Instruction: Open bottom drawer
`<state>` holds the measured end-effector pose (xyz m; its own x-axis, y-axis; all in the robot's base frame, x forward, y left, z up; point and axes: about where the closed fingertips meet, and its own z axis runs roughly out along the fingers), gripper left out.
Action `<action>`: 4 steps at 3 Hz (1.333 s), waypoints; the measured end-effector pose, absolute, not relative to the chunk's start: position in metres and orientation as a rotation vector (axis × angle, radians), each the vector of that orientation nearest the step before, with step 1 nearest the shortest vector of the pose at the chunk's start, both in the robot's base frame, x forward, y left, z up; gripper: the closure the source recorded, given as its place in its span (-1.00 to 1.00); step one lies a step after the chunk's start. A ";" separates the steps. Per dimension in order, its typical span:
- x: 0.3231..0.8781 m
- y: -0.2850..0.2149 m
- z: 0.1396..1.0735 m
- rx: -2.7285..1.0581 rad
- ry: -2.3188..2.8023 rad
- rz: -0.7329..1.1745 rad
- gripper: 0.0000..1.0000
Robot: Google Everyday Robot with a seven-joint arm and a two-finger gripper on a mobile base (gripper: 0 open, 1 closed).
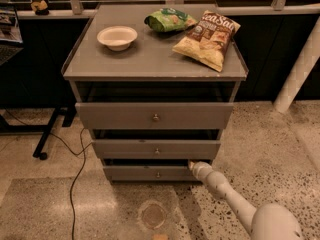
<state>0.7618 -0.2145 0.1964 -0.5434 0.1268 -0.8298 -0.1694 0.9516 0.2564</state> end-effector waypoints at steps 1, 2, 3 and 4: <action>0.762 -0.215 0.196 -0.030 2.112 0.379 1.00; 0.763 -0.212 0.192 -0.050 2.139 0.364 1.00; 0.760 -0.213 0.187 -0.060 2.179 0.346 1.00; 0.761 -0.212 0.191 -0.059 2.179 0.346 1.00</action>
Offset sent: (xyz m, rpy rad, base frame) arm 0.0022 0.0059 -0.0145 -0.0854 0.0870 0.0360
